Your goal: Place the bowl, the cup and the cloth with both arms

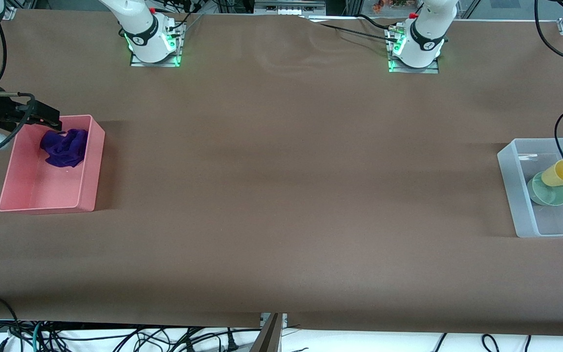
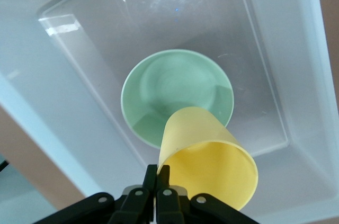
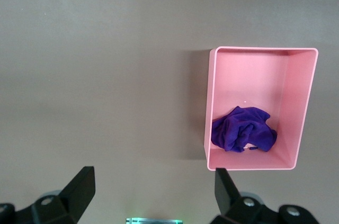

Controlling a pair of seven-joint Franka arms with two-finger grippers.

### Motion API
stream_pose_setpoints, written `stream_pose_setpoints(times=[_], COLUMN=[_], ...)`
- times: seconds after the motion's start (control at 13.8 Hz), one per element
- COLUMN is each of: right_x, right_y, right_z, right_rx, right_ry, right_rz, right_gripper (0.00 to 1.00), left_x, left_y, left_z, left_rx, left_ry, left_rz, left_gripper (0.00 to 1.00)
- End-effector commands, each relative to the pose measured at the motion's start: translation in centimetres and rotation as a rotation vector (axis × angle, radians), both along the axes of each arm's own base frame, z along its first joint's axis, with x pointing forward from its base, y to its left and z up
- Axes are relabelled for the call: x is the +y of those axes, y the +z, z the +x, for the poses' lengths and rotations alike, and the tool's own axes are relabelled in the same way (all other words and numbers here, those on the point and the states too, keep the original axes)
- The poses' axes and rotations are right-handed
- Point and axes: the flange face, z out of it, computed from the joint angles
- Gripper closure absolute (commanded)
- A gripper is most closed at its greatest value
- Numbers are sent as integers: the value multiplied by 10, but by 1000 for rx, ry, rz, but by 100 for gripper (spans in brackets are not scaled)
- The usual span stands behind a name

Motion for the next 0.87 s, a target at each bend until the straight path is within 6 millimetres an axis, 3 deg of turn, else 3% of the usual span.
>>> stream_pose_setpoints(times=[0.0,0.07,0.14,0.22,0.43,0.58,0.8], right_x=[-1,-1,-2,-4,-5,-5,-6], right_y=[4,4,4,4,3,3,2], right_z=[0,0,0,0,1,4,5], right_rx=[-8,-8,-8,-8,-8,-22,-24], right_ry=[5,6,5,3,-1,4,1], right_rz=[15,16,16,15,15,18,16], right_gripper=[0,0,0,0,0,0,0], left_x=[-9,-9,-14,-20,-90,-138,-170], left_y=[14,20,27,51,127,164,185], left_z=[9,10,12,12,23,27,31], left_rx=[-25,-30,-35,-39,-40,-41,-50], left_ry=[-12,-17,-19,-22,-74,-71,-39], left_rz=[-16,-12,-10,-3,-25,-43,-154], left_gripper=[9,0,0,0,0,0,0])
